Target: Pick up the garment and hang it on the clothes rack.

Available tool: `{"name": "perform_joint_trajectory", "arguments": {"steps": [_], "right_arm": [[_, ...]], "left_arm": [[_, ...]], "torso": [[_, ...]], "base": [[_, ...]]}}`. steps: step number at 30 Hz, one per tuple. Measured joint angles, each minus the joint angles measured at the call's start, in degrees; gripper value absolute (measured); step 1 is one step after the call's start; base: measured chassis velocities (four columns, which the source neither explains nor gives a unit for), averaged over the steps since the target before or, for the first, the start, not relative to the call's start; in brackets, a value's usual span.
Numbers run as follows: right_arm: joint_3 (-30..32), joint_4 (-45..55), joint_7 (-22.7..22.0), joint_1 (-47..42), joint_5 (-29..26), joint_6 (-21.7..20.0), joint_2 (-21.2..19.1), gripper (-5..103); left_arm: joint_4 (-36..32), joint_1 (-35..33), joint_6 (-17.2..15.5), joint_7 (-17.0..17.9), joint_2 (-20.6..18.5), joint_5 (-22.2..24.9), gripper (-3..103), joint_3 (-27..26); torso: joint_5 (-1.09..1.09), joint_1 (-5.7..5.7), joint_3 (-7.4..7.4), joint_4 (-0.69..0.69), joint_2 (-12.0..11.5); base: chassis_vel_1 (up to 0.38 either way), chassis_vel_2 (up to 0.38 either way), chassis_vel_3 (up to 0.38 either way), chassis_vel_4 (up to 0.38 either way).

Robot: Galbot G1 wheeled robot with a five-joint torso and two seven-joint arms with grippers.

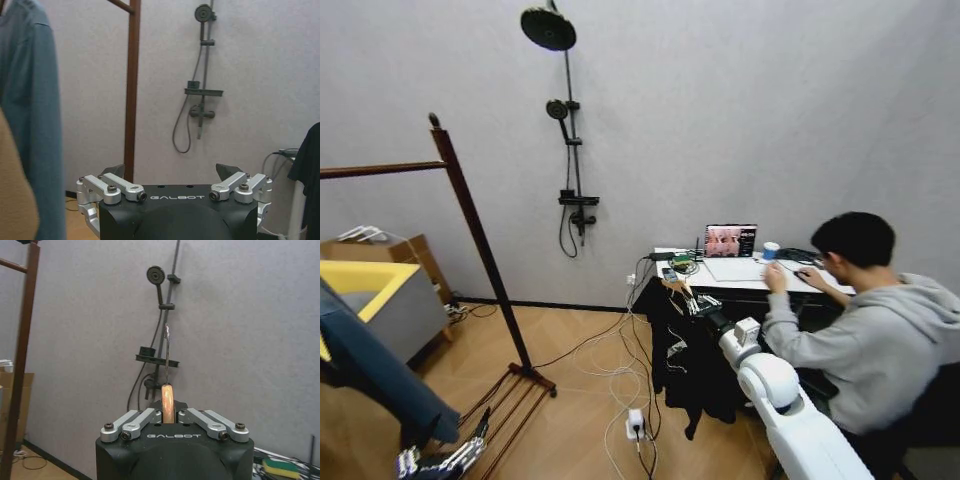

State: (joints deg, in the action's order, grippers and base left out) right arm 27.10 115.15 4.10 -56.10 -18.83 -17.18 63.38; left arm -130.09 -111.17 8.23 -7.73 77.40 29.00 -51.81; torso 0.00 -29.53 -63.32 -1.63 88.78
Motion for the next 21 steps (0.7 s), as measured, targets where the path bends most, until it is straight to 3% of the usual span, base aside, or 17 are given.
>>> {"name": "perform_joint_trajectory", "arguments": {"steps": [8, 13, 21], "right_arm": [[-0.32, 4.37, 0.42, -1.95, 1.27, -0.47, 0.79, 10], [-0.27, 10.48, 0.24, -4.74, -0.80, -2.69, 2.12, 10], [0.68, 8.26, -1.16, -0.86, -7.22, -3.91, 0.14, 10]], "left_arm": [[0.00, 0.00, 0.00, 0.00, 0.00, 0.00, 100, 0.00], [0.00, 0.00, 0.00, 0.00, 0.00, 0.00, 100, 0.00], [0.00, 0.00, 0.00, 0.00, 0.00, 0.00, 100, 0.00]], "torso": [[0.00, 0.00, 0.00, -0.01, -0.01], [-0.01, 0.03, 0.02, -0.02, 0.01], [0.00, 0.02, 0.01, -0.01, 0.01]], "base": [[0.081, 0.176, 0.171, 0.064], [0.093, 0.171, 0.169, 0.091], [0.080, 0.153, 0.162, 0.089]]}}
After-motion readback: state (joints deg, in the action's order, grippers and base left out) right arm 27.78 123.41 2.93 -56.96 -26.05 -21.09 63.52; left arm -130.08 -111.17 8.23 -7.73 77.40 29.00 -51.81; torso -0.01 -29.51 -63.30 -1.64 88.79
